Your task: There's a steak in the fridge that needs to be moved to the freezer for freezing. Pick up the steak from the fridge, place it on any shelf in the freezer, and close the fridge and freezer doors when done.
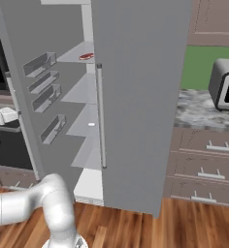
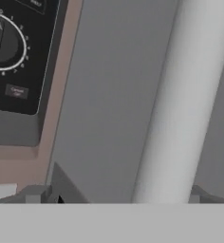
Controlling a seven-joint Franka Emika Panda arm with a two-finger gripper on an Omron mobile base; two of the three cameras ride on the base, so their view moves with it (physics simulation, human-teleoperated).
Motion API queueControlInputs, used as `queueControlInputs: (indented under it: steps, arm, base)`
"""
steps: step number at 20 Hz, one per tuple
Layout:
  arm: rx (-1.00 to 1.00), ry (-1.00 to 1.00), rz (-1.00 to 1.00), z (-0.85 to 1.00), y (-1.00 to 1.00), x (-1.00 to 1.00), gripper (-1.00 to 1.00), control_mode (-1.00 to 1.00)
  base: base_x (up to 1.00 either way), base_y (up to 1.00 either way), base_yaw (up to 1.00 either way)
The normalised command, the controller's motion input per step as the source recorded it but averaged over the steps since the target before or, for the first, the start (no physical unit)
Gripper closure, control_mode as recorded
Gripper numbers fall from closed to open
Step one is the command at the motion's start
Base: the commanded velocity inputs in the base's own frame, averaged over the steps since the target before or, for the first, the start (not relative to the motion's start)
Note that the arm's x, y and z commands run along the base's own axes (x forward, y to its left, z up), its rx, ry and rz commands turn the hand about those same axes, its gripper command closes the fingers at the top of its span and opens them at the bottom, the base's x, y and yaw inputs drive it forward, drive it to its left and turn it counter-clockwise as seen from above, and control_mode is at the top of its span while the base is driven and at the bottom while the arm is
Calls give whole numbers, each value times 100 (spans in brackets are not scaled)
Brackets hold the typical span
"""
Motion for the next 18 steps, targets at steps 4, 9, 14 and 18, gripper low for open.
queueControlInputs:
  steps: [4,9,14,18]
  arm:
    - [0,0,0,0,-47,5,-100,-100]
    - [2,-1,0,0,-65,17,-100,-100]
    - [3,-3,0,0,-71,36,-100,-100]
    - [6,-8,0,0,-82,23,-100,-100]
  base:
    - [0,0,0]
    - [0,0,0]
    - [0,0,0]
    - [0,0,0]
